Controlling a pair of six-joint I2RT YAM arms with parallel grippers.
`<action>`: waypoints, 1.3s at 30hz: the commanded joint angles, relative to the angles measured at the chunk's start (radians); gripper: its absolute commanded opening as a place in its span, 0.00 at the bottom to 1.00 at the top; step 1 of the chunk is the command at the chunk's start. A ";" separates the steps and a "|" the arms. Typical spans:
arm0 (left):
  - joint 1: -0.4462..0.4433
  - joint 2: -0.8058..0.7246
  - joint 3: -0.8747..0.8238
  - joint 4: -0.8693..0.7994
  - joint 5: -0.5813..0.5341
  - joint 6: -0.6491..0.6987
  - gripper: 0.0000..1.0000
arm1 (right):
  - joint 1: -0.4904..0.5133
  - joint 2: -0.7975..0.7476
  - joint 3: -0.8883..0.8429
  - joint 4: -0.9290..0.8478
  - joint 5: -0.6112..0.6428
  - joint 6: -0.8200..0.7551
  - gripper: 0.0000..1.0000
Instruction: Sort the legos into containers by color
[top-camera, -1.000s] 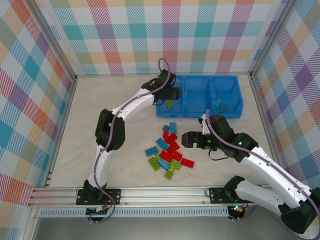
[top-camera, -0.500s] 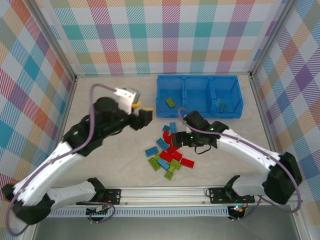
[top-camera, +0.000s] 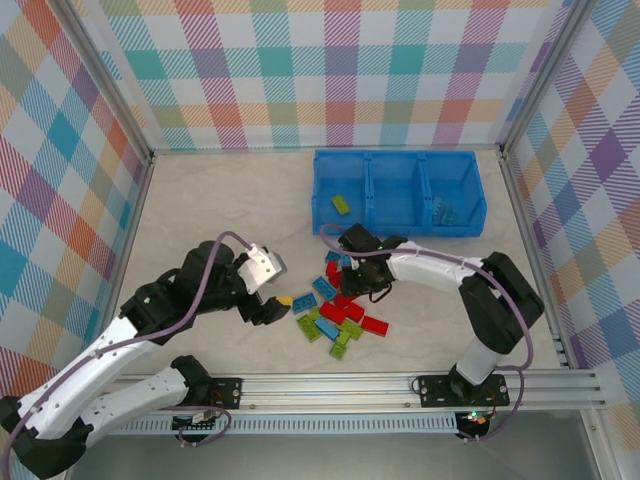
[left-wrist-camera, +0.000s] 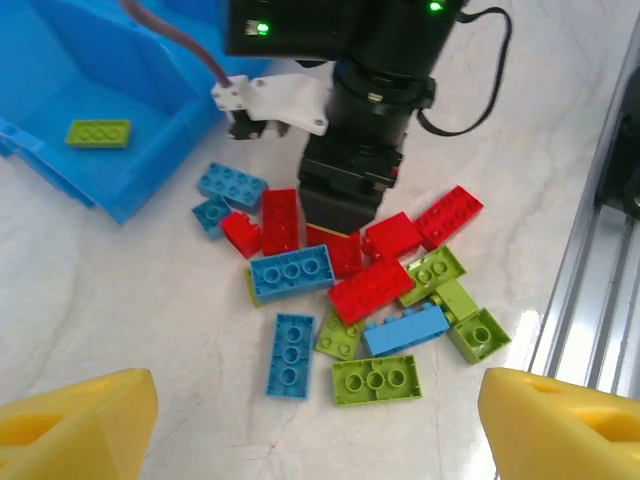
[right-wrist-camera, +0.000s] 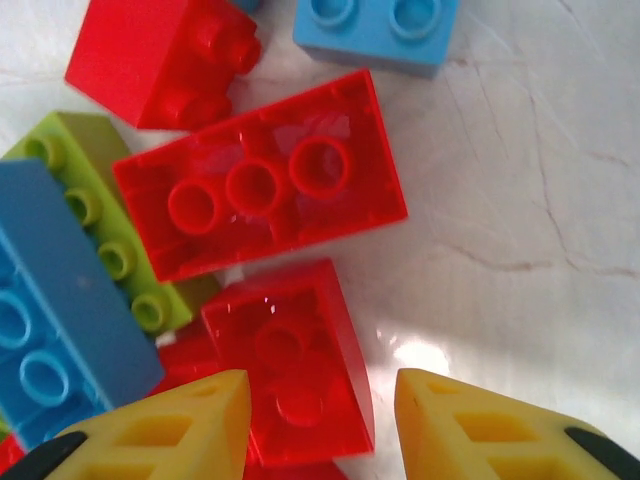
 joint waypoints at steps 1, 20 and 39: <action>0.000 -0.001 -0.016 0.021 0.067 0.058 0.85 | 0.002 0.037 0.019 0.034 0.001 -0.014 0.42; -0.001 0.004 -0.039 0.041 0.051 0.044 0.91 | -0.013 -0.143 -0.083 0.022 0.130 0.028 0.19; 0.001 -0.055 -0.074 0.093 -0.025 0.002 1.00 | -0.458 0.040 0.374 0.082 0.173 -0.186 0.25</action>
